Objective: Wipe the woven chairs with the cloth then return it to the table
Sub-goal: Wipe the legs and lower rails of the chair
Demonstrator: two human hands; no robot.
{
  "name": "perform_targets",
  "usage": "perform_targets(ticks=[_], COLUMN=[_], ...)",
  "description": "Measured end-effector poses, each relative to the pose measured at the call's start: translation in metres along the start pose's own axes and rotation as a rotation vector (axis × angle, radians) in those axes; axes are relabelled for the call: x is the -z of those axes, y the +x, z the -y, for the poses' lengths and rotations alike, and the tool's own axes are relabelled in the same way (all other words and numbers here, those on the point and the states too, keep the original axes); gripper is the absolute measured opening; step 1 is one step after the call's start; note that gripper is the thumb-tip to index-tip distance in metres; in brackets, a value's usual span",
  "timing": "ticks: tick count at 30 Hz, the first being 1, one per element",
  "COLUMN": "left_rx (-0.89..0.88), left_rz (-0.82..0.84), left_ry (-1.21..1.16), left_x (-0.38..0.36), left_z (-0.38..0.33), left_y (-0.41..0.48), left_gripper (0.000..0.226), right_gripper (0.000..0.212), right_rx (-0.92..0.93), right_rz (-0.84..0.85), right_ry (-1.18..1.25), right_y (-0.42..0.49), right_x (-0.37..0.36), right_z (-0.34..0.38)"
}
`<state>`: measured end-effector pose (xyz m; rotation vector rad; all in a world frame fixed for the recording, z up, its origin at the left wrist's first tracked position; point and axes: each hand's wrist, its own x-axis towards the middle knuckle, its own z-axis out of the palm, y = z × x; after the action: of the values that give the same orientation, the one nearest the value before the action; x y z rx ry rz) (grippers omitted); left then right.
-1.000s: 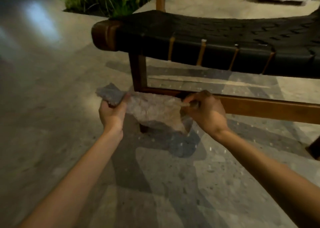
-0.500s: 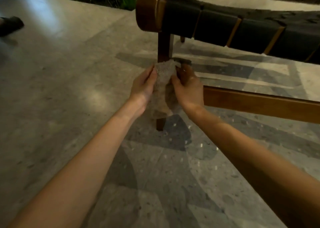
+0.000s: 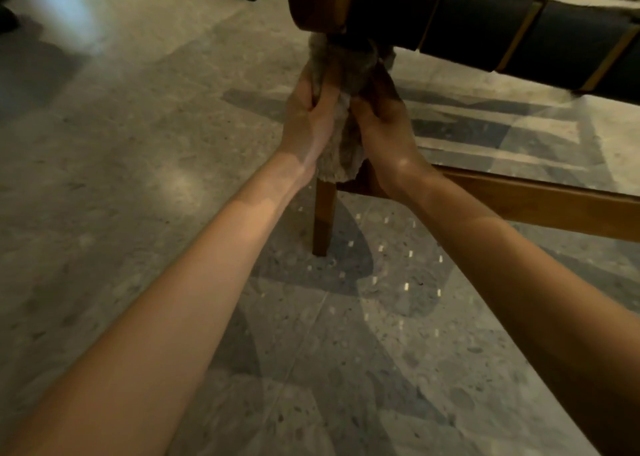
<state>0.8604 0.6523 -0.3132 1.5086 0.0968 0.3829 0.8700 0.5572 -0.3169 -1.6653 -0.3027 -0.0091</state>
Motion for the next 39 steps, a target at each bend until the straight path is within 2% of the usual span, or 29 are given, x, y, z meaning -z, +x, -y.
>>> perform_targets(ticks=[3, 7, 12, 15, 19, 21, 23, 25, 27, 31, 35, 39], left_rx=[-0.062, -0.012, 0.159, 0.187, 0.3, 0.336, 0.329, 0.311, 0.247, 0.265, 0.354, 0.392], left_rz=[-0.002, 0.0, -0.038, -0.033, -0.015, 0.012, 0.013, 0.014, 0.04, 0.069, 0.067, 0.07], left_ry=[0.016, 0.098, 0.193, 0.237, 0.283, 0.305, 0.328, 0.342, 0.349, 0.398, 0.433, 0.354], left_x=[-0.001, 0.008, 0.017, 0.023, 0.032, 0.035, 0.037, 0.038, 0.039, 0.04, 0.043, 0.045], left_z=[-0.002, 0.014, 0.055, 0.075, 0.105, 0.117, 0.121, 0.118, 0.117, 0.128, 0.147, 0.155], left_y=[0.004, -0.004, -0.027, -0.047, -0.066, -0.071, -0.069, -0.062, -0.053, -0.05, -0.062, -0.08], left_gripper=[0.037, 0.03, 0.032, 0.023, 0.012, 0.022, 0.023, 0.007, 0.011, 0.037, 0.017, 0.01], right_gripper=[0.043, 0.034, 0.052, 0.052, 0.046, 0.045, 0.042, 0.031, 0.027, 0.041, 0.054, 0.049], right_rx=[0.034, 0.113, 0.232, 0.286, 0.093, -0.028, -0.112, -0.175, -0.251, -0.268, -0.317, -0.394], right_rz=[-0.014, -0.018, -0.05, -0.024, -0.014, 0.003, 0.042, 0.094, 0.126, 0.158, 0.221, 0.257], right_ry=[-0.065, -0.255, -0.459, -0.479, -0.481, -0.448, -0.362, -0.291, -0.229, -0.248, -0.342, -0.435], right_y=[0.004, -0.013, -0.054, -0.075, -0.102, -0.105, -0.099, -0.087, -0.077, -0.064, -0.071, -0.08], right_x=[-0.002, -0.008, -0.009, -0.01, -0.017, -0.017, -0.02, -0.027, -0.032, -0.035, -0.039, -0.039], right_z=[0.004, -0.011, -0.044, -0.067, -0.101, -0.113, -0.117, -0.119, -0.122, -0.133, -0.15, -0.158])
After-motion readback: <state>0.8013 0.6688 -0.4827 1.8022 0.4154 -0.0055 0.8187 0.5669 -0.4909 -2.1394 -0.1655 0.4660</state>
